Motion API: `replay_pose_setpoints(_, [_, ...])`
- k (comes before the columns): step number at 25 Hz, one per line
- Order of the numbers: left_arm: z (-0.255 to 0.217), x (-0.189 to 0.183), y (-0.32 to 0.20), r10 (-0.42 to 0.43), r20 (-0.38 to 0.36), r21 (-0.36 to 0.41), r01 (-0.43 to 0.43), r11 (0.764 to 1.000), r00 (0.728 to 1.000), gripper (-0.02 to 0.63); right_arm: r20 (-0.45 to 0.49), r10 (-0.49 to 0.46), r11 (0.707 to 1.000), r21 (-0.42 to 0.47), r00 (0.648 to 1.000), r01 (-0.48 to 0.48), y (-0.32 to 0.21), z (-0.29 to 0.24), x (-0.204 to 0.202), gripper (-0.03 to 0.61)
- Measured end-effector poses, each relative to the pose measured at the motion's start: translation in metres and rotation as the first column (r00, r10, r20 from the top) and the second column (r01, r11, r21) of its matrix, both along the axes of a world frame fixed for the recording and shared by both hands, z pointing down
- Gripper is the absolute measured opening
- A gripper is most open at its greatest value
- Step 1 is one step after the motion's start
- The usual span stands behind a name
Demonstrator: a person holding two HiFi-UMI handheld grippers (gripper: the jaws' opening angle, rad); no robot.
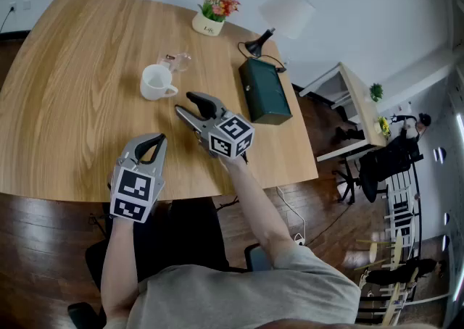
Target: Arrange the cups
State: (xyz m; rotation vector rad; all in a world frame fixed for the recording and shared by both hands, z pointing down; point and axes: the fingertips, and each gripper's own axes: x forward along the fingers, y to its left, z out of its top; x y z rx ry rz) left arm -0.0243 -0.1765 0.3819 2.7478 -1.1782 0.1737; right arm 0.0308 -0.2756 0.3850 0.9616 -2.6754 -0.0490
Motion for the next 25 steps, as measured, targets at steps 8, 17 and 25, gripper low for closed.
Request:
replay_pose_setpoints(8, [0.001,0.0,0.003,0.01,0.005,0.001,-0.01,1.0,1.0,0.011,-0.104,-0.051,0.999,0.006,0.993,0.052,-0.029,0.009,-0.026,0.183])
replay_pose_setpoints(17, [0.003,-0.002,0.003,0.012,0.006,0.003,-0.012,1.0,1.0,0.011,-0.104,-0.095,0.995,-0.032,0.99,0.092,-0.036,0.015,-0.033,0.169])
replay_pose_setpoints(25, [0.002,-0.004,0.002,0.015,0.006,0.004,-0.015,1.0,1.0,0.011,-0.11,-0.083,0.996,-0.025,0.99,0.08,-0.031,0.01,-0.031,0.058])
